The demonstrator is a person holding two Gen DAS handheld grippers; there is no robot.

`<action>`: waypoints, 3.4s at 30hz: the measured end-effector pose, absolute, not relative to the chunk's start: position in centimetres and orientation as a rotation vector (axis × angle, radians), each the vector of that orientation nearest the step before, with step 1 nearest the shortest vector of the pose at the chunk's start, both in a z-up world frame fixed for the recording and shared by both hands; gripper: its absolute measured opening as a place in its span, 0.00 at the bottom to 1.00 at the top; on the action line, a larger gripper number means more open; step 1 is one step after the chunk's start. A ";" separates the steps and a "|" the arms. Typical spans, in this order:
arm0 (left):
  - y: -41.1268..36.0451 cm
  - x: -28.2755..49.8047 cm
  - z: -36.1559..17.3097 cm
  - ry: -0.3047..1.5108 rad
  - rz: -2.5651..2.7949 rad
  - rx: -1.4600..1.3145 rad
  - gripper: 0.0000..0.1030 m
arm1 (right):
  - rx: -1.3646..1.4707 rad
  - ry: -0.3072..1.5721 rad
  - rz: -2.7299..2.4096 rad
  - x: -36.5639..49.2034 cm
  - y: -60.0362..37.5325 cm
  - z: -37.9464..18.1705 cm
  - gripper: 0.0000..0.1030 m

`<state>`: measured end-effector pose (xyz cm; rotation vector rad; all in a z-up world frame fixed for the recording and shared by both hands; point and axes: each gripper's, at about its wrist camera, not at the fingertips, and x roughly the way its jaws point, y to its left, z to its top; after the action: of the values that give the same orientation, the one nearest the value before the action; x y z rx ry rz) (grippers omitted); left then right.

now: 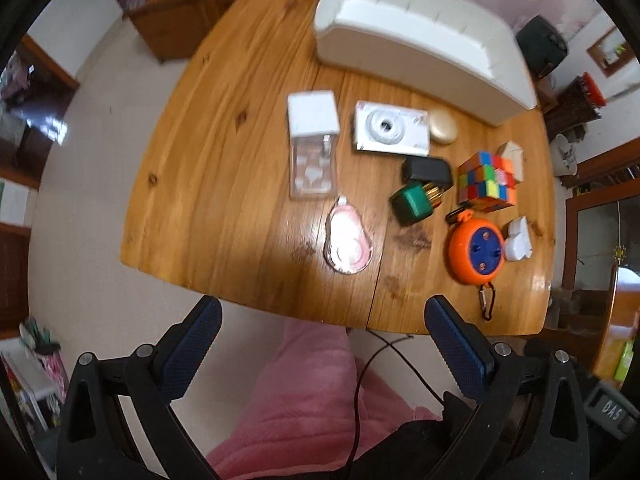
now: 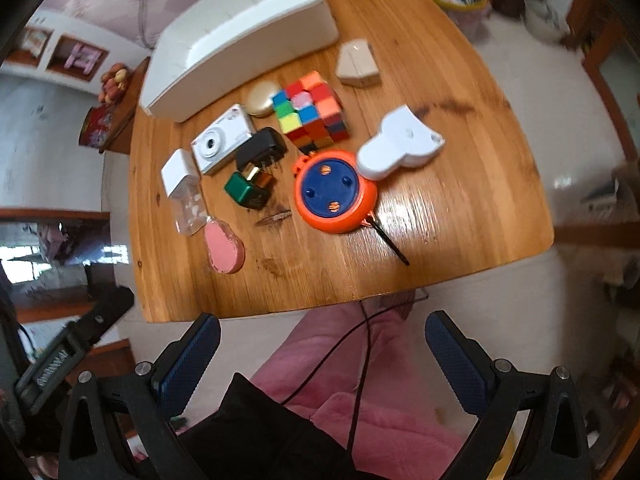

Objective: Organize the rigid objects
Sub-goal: 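Grasp the pink oval case with the left tool while the right tool grasps the orange cord reel, then carry the pink case and orange reel over the white bin with both tools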

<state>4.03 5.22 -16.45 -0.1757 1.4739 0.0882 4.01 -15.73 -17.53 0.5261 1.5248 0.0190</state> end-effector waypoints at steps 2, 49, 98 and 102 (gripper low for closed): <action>5.5 4.6 -17.5 1.521 0.091 -0.199 0.98 | 0.589 1.548 -0.005 4.5 -16.5 -18.3 1.00; 7.8 14.5 -33.1 2.069 0.121 -0.436 0.63 | 0.769 1.852 -0.269 13.8 -17.4 -29.2 0.84; 4.2 9.6 -16.7 1.369 -0.100 -0.175 0.52 | 0.719 1.610 0.002 9.9 -16.2 -24.7 0.31; 3.6 9.1 -15.5 1.272 -0.099 -0.151 0.52 | 0.584 1.599 -0.010 10.1 -15.7 -24.2 0.32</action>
<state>9.07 3.62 -15.45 -0.1509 1.2721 -0.0991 10.15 -15.69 -24.18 0.5845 1.5989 -0.0097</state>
